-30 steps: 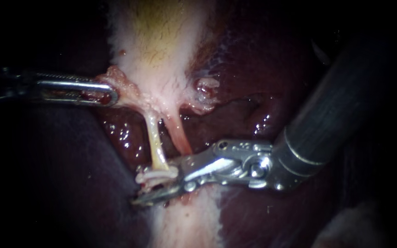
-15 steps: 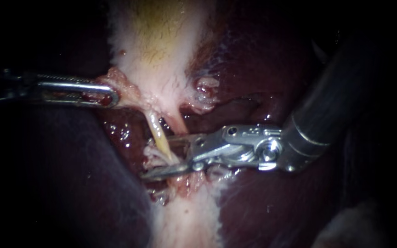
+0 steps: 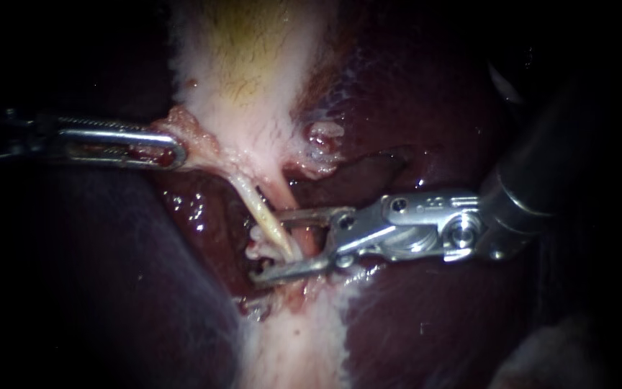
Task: Going back second clip left tube
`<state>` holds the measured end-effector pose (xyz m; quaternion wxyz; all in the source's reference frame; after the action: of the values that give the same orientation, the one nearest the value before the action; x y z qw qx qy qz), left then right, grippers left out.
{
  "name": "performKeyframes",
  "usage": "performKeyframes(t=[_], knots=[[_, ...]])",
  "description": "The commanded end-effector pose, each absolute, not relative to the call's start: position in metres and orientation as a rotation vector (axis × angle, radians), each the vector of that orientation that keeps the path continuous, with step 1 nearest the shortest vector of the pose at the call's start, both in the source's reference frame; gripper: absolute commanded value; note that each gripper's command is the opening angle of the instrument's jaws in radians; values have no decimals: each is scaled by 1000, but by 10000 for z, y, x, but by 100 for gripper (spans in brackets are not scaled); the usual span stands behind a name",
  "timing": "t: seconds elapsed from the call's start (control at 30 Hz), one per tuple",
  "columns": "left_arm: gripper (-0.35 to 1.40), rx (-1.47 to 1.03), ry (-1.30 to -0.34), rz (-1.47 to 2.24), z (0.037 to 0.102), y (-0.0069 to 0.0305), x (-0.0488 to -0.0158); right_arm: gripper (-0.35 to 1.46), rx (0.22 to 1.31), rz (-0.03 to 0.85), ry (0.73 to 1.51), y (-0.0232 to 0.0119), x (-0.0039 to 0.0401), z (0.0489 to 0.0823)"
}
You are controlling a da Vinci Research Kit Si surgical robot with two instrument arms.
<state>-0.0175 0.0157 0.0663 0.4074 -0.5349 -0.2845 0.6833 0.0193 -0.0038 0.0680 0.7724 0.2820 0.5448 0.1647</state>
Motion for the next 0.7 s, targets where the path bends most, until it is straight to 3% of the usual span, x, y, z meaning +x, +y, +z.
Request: performKeyframes(t=[0.03, 0.7], knots=[[-35, -1349, -718, 1723, 662, 158, -175, 50, 612, 356, 1181, -39, 193, 679], [-35, -1349, -716, 1723, 664, 156, -177, 50, 649, 295, 1180, -69, 236, 706]])
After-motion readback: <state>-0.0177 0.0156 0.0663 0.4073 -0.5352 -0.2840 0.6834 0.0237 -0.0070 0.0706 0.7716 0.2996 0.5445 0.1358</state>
